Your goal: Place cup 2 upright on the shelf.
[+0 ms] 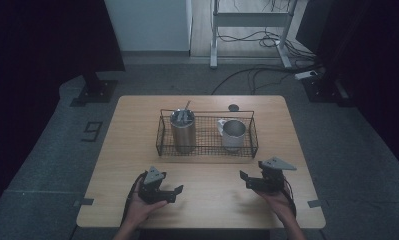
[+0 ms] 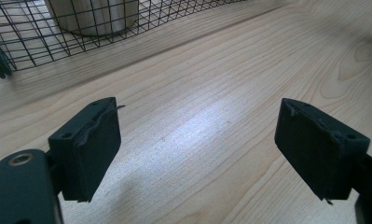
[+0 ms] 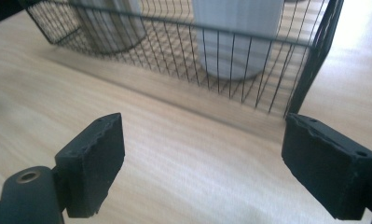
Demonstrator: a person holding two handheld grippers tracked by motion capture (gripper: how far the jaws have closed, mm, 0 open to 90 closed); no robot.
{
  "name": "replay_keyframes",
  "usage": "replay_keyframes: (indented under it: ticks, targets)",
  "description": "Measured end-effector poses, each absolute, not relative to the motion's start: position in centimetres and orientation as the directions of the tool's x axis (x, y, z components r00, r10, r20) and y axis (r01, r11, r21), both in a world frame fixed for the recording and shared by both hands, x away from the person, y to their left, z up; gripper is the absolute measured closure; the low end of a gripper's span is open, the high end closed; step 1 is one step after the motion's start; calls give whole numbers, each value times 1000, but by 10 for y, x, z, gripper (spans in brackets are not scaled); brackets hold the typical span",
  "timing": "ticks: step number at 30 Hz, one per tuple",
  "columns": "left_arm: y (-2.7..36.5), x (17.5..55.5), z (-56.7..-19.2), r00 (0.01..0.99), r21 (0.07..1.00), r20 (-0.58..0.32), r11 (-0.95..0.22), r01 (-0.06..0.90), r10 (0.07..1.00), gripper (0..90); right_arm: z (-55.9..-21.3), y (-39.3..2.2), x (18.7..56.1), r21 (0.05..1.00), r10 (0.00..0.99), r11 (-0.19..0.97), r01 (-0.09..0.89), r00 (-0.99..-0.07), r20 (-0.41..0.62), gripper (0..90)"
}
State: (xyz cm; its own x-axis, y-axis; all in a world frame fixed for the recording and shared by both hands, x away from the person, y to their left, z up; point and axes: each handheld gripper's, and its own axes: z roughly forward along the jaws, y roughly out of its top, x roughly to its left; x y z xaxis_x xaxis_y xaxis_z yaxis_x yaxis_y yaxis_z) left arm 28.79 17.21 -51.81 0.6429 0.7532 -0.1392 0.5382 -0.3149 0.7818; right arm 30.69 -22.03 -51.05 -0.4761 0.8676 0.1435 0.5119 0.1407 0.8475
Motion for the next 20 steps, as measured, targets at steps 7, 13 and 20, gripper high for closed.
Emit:
replay_keyframes:
  ticks: [7, 13, 20]
  targets:
    - [173, 288, -519, 640, 781, -142, -312, 541, 755, 149, -522, -222, 299, 837, 868, 158, 524, -478, 136, 133]
    - [172, 289, -520, 638, 777, -142, -314, 545, 757, 149, -530, -220, 295, 835, 870, 172, 523, -479, 121, 139]
    - [173, 289, -521, 635, 777, -144, -310, 547, 759, 149, -529, -219, 296, 839, 871, 158, 522, -473, 130, 137]
